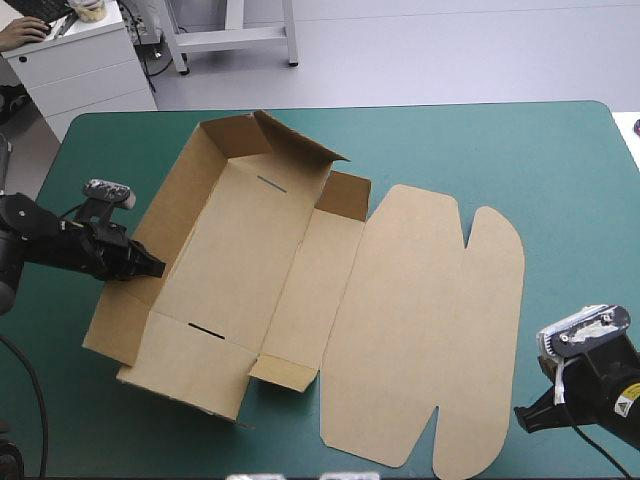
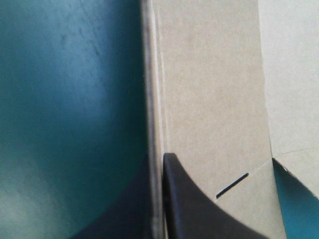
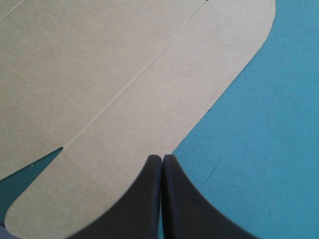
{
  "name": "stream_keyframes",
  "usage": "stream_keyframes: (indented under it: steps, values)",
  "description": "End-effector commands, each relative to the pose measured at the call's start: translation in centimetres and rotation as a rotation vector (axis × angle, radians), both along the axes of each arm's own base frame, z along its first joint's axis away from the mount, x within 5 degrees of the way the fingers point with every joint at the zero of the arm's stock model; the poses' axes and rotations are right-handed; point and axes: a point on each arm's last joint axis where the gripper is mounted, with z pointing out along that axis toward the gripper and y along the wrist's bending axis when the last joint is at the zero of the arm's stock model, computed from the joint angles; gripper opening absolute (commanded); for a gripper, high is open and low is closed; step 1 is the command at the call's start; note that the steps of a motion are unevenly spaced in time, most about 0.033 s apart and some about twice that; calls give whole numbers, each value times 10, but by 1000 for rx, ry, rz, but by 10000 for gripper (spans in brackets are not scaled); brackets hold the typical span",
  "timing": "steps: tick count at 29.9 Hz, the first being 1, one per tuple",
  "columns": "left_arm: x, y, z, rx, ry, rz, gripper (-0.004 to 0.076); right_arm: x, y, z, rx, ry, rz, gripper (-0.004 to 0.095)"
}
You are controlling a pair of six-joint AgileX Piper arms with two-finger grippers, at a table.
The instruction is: Fold the box
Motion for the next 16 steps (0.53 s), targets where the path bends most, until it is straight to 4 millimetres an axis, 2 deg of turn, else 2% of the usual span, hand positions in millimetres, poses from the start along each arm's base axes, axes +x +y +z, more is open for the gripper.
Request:
stream_keyframes:
  steps: [1,4,11,16]
  values:
    - [2,-23,40,62,-168,-79,-10,4,1,10,27,-76,-12,-20]
    - [6,-44,50,138,-254,-126,-10,4,1,10,37,-73,-21,-20]
    - [11,-90,56,274,-455,-190,-10,4,1,10,52,-67,-36,-20]
    - [13,-120,57,386,-602,-303,-10,4,1,11,53,-73,-37,-20]
